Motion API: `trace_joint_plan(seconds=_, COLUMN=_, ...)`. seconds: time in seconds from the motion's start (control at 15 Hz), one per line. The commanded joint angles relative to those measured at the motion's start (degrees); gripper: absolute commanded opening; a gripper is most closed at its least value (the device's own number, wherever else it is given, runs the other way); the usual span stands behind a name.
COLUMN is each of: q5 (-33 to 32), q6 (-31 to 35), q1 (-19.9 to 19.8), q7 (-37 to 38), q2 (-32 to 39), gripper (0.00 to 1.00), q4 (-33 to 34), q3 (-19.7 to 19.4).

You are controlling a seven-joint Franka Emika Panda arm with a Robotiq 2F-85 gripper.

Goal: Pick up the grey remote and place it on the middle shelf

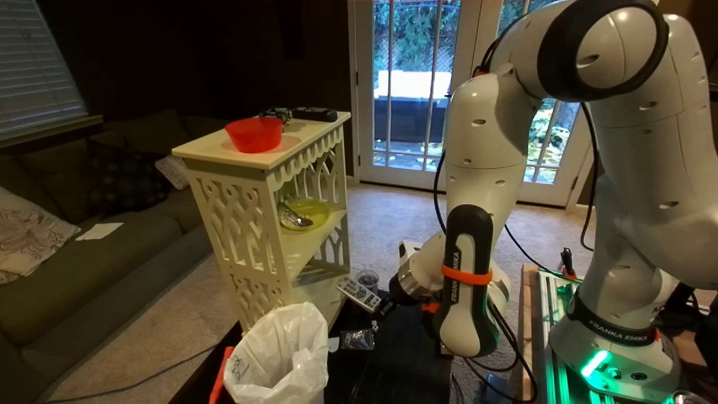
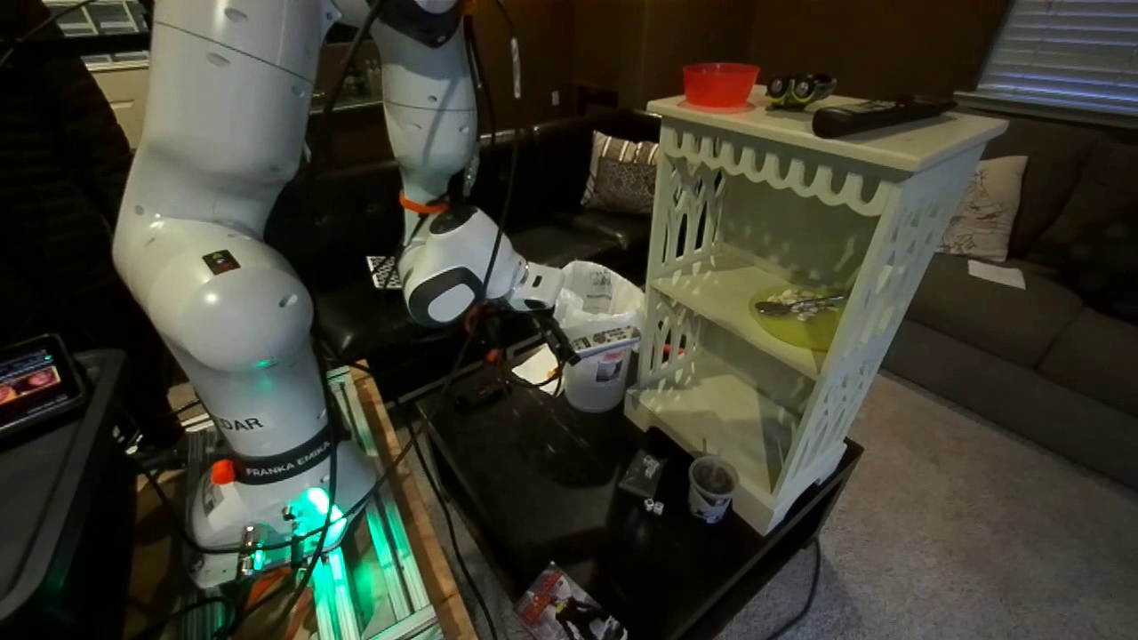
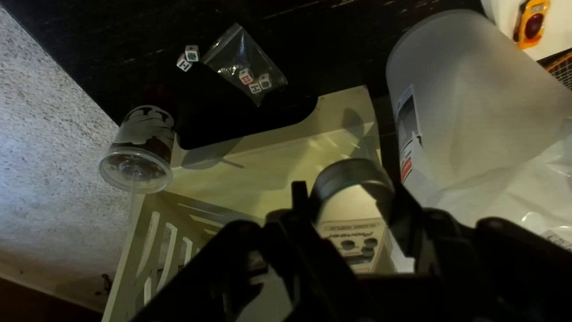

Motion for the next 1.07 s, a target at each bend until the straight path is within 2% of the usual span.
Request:
trace_joint_plan(seconds=0.0, q5=-2.0, q6=0.1, q1=0.1, q7=3.5, q2=-0.6, gripper=0.21, q4=0.8, q3=-0.8)
trace_joint_plan(seconds=0.2, q5=2.5, q6=-0.1, q1=-0.2, q7=-2.4, q2=-5.4, gripper=0.21, q4=1.1, q3=-1.8)
trace_joint_plan(seconds=0.27, q5=2.8, q6=0.1, q1=1.6, q7=-3.4, q2=-9.2, gripper=0.21, q4=-1.6, q3=-4.7)
trace_joint_plan(seconds=0.33, q5=3.9, q6=-0.1, q1=1.9, q7=-5.5, q2=-11.1, gripper=0.21, q4=-1.7, q3=-5.7)
trace_joint_plan(seconds=0.4, q5=6.3, q6=-1.3, q1=3.0, q7=-9.5, q2=-11.3, gripper=0.21, q4=1.2, q3=-7.4)
trace_joint_plan(seconds=0.53, q5=6.5, q6=-3.0, q1=2.6, q7=-16.7, q2=-16.7, gripper=0.21, q4=-0.4, q3=-8.9)
trace_joint_plan(seconds=0.73, q5=4.5, q6=-11.3, q1=2.9, q7=-28.7, q2=-23.3, gripper=0.21, q4=2.0, q3=-10.5)
trace_joint_plan(seconds=0.8, q5=5.7, q6=-14.7, q1=3.8, q7=-33.5, q2=-24.2, gripper=0.21, q4=4.1, q3=-11.5)
trace_joint_plan(seconds=0.87, q5=5.0, q6=-18.1, q1=3.1, q7=-37.2, q2=-25.3, gripper=0.21, q4=6.1, q3=-11.5)
trace_joint_plan(seconds=0.93, q5=7.2, q6=-19.0, q1=3.4, q7=-39.7, q2=-24.5, gripper=0.21, q4=8.5, q3=-12.2)
trace_joint_plan(seconds=1.0, q5=4.6, q6=-15.2, q1=2.3, q7=-33.6, q2=-23.1, gripper=0.21, q4=5.4, q3=-10.7)
